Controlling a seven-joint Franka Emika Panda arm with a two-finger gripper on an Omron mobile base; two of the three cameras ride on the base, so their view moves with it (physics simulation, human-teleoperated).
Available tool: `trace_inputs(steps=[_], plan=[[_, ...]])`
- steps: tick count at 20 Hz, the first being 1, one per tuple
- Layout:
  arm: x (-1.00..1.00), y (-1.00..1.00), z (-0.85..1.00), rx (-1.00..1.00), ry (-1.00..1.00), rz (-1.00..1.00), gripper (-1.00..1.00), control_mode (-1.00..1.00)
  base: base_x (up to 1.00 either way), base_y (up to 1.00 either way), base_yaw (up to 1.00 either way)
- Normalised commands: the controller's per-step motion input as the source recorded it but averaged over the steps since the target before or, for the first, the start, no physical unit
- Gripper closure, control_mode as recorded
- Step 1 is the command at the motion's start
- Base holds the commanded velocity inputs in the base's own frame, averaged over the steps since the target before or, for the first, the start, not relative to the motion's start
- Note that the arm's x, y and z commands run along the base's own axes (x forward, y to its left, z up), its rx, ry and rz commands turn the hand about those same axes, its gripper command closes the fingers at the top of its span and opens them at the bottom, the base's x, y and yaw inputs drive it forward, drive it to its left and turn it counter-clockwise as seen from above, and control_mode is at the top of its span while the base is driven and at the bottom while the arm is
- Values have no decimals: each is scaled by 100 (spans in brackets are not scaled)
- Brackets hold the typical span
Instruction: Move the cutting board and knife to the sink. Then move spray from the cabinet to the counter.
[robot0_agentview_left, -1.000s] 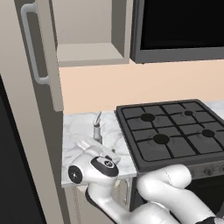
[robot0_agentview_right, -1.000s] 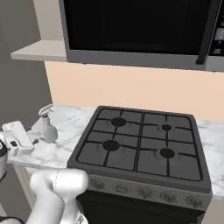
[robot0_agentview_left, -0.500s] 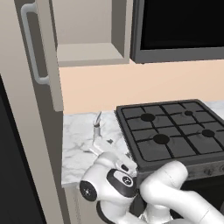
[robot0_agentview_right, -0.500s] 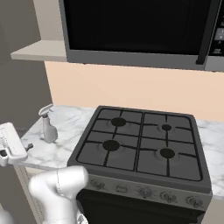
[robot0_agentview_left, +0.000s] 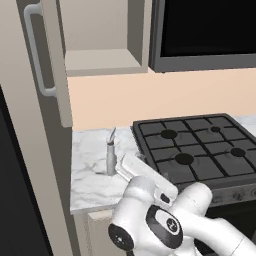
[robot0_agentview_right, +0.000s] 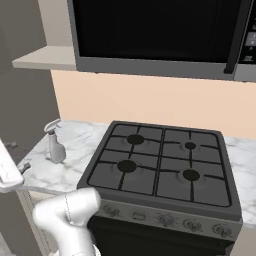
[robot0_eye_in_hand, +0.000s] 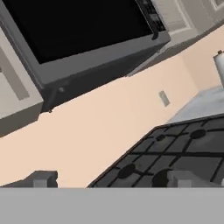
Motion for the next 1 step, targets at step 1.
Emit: trace_inputs(steps=[1], plan=[[-57,-16,50,0,-21,0,-100,-100,0,0,0]])
